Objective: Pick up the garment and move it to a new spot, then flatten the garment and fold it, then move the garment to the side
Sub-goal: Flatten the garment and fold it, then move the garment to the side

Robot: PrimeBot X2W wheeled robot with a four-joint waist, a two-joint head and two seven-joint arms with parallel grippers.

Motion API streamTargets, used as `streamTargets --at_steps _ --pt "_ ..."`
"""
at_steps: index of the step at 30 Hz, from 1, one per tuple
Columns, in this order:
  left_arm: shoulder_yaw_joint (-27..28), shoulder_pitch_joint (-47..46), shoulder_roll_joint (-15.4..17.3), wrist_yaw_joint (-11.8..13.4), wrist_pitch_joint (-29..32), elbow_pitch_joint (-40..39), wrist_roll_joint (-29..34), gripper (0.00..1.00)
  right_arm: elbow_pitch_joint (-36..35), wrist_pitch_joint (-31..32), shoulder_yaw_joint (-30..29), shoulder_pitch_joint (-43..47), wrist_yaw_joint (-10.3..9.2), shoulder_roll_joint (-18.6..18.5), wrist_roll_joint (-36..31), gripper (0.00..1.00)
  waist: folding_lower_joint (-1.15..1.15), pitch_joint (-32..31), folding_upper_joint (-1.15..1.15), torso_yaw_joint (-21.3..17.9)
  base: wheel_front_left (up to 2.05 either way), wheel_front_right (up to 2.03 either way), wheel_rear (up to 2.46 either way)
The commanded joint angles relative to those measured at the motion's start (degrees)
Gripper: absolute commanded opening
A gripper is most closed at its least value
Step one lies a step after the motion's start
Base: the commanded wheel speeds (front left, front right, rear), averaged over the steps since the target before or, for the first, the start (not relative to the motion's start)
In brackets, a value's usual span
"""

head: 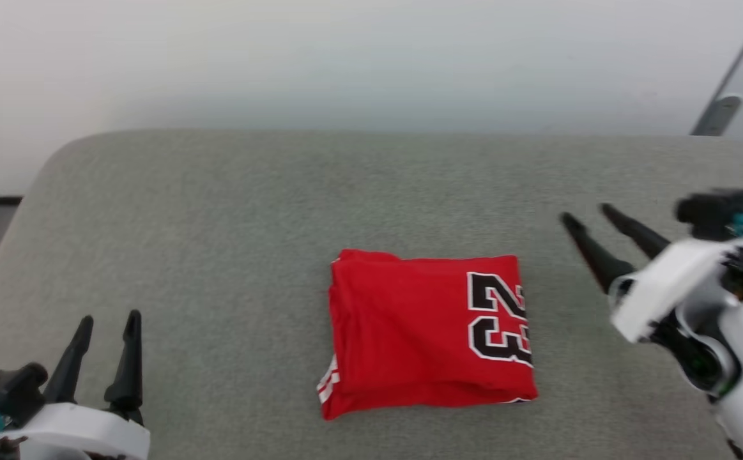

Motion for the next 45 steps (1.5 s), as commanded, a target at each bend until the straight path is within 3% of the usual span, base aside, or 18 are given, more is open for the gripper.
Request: streamTargets --at_steps 1,11,21,45 --pt "0.3 1.1 0.0 0.4 -0.2 -0.4 0.4 1.0 -0.4 -1.6 -0.9 1.6 -0.1 -0.8 -0.4 1.0 0.0 -1.8 0.0 -2.5 0.0 0.0 0.0" --pt "2.0 4.4 0.6 0.9 -0.2 -1.6 -0.1 1.0 -2.5 -10.3 -4.6 9.9 -0.1 -4.3 -1.9 1.0 0.0 -3.8 0.0 -5.3 0.0 0.0 0.0" --pt "3.2 5.6 1.2 0.7 -0.2 -2.0 -0.4 1.0 -4.0 -15.4 -8.5 16.3 -0.1 -4.0 -3.9 1.0 0.0 -4.7 0.0 -6.6 0.0 0.0 0.0" --pt "3.4 7.7 1.8 0.7 0.0 -3.0 -0.9 1.0 -9.4 -14.1 -19.2 26.6 -0.1 0.0 -8.5 1.0 0.0 -4.6 0.0 -7.3 0.0 0.0 0.0"
